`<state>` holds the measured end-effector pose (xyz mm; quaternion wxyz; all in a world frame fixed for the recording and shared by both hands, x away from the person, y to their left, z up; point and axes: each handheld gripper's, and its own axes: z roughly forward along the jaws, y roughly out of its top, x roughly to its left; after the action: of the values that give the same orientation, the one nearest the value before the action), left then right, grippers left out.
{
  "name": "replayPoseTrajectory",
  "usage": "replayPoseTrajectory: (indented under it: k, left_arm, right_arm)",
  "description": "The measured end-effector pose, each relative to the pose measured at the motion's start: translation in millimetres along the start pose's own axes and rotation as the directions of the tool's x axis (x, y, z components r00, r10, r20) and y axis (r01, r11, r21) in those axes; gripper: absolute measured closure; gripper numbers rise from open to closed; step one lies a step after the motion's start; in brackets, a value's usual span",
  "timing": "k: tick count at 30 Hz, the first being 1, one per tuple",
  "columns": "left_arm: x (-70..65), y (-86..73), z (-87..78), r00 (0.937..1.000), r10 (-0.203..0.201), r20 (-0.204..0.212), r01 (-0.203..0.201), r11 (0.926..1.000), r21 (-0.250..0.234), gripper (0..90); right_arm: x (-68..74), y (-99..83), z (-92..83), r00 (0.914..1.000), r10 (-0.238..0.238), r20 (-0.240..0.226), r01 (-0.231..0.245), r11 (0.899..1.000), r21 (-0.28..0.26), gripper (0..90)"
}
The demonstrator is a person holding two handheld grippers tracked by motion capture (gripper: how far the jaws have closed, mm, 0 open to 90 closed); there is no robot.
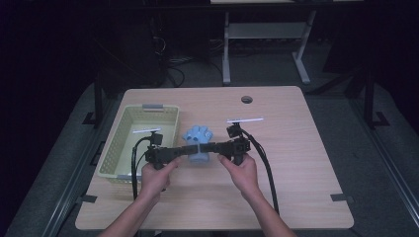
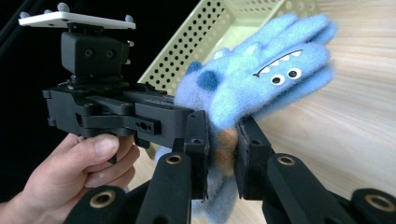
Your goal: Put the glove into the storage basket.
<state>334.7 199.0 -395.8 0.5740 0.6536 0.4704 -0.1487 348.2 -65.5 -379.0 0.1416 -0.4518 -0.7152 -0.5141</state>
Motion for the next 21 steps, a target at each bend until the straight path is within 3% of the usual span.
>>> replayPoseTrajectory:
  k: [3, 7, 21]
  left_arm:
    - [1.7, 1.5, -4.4, 1.0, 0.002, -0.007, -0.002, 1.0, 0.002, 73.2]
    - [6.6, 3.6, -10.5, 0.9993, -0.016, 0.034, 0.016, 0.9999, -0.004, 73.6]
    - [14.0, 11.8, -34.2, 0.9994, -0.016, 0.029, 0.016, 0.9999, 0.006, 74.0]
  right_arm:
    - [1.0, 1.6, 4.6, 0.9999, 0.007, -0.01, -0.007, 1.0, 0.002, 77.1]
    - [3.9, 3.7, 8.3, 0.9997, 0.006, -0.023, -0.006, 1.0, -0.003, 77.1]
    - [18.3, 10.6, 27.2, 0.9991, -0.01, -0.041, 0.01, 1.0, -0.001, 77.0]
